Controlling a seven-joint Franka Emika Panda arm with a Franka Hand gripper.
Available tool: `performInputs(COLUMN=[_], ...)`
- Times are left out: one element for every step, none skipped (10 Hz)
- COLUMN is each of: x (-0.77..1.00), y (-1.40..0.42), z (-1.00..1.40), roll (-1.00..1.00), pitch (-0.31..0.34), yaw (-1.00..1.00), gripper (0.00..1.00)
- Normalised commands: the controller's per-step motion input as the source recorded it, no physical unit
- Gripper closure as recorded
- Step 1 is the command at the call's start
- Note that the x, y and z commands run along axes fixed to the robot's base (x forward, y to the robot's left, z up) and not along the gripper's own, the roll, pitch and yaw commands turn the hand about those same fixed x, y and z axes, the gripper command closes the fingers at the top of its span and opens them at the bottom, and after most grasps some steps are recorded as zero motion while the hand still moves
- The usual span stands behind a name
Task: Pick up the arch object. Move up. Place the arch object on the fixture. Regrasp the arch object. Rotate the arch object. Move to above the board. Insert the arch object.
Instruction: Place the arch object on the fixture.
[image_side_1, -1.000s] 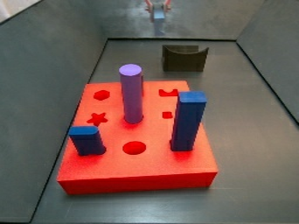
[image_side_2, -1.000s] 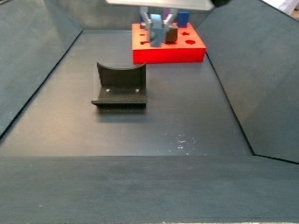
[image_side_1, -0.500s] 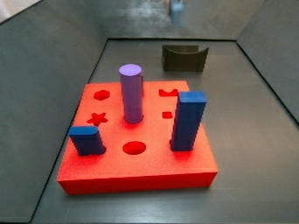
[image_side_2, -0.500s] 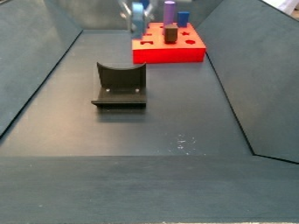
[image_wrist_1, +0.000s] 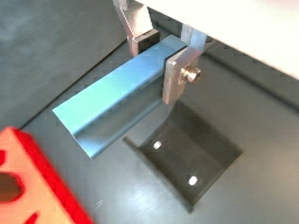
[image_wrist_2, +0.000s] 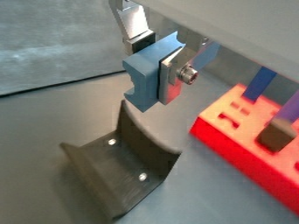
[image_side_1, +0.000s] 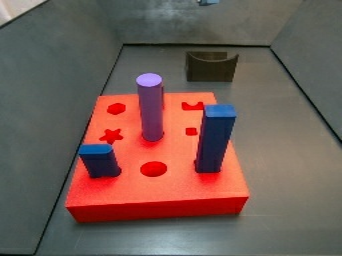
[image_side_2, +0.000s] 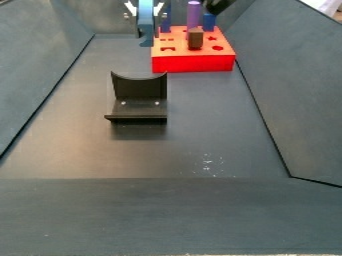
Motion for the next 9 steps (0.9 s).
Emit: performInputs(x=[0.34, 0.27, 0.23, 0.15, 0.11, 0.11, 0.11, 0.12, 0.14], y=[0.04, 0.06, 0.05, 0.04, 0.06, 0.07, 0.07, 0.08, 0.09], z=[-0.01, 0.0, -0.01, -0.01, -1.0, -1.0, -1.0, -1.0, -1.0], roll=[-0.67, -0.44, -0.34, -0.22, -1.0, -1.0, -1.0, -1.0, -1.0], pitch=[0.196, 0.156, 0.137, 0.108, -0.035, -0.057, -0.047, -0.019, -0.005], yaw=[-0.13, -0.13, -0.13, -0.12, -0.17, -0.17, -0.16, -0.14, -0.14], gripper=[1.0, 1.0, 1.0, 1.0, 1.0, 1.0, 1.0, 1.0, 1.0])
